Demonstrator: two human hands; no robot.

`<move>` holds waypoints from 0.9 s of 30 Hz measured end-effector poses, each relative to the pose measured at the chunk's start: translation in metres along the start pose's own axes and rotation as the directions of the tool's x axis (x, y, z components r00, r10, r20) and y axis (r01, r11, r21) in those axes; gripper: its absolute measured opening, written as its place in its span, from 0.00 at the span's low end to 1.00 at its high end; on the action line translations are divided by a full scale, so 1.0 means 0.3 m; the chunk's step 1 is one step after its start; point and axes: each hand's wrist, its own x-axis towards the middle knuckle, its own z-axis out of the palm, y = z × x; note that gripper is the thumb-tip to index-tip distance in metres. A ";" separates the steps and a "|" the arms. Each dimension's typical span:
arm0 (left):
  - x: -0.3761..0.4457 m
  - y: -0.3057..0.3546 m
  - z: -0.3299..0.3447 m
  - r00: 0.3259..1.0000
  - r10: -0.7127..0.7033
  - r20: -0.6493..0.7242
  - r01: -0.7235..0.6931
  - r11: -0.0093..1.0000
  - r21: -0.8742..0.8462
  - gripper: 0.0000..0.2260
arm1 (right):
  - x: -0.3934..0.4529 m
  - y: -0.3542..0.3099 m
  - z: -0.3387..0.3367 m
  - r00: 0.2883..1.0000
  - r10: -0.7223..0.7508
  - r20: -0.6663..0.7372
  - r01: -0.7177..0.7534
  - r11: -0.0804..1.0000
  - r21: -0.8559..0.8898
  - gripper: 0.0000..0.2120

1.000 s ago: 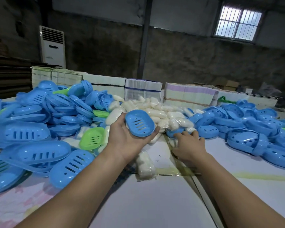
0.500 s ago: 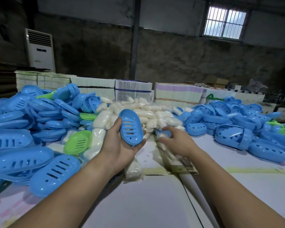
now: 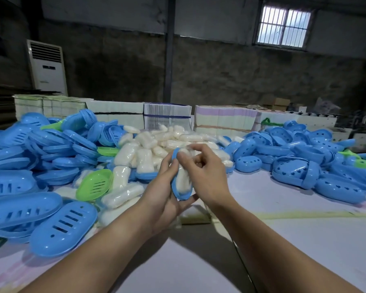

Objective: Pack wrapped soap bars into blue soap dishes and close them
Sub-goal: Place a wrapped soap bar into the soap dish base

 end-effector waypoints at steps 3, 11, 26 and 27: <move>-0.006 0.000 0.002 0.999 -0.011 0.043 0.014 0.998 -0.056 0.15 | -0.011 -0.009 0.010 0.999 -0.017 -0.038 0.014 0.995 -0.099 0.11; -0.014 -0.002 0.007 0.993 -0.113 0.034 0.118 0.970 -0.215 0.21 | 0.012 0.001 -0.013 0.977 -0.215 0.009 0.197 0.877 -0.439 0.15; -0.027 -0.006 0.009 0.997 -0.078 -0.006 0.077 0.991 -0.108 0.22 | 0.155 0.156 -0.231 0.985 -0.049 -0.164 -0.061 0.794 -0.604 0.18; -0.028 -0.012 0.006 0.997 -0.082 -0.012 0.080 0.992 -0.094 0.23 | 0.177 0.190 -0.293 0.980 -0.018 -0.198 -0.141 0.637 -0.758 0.20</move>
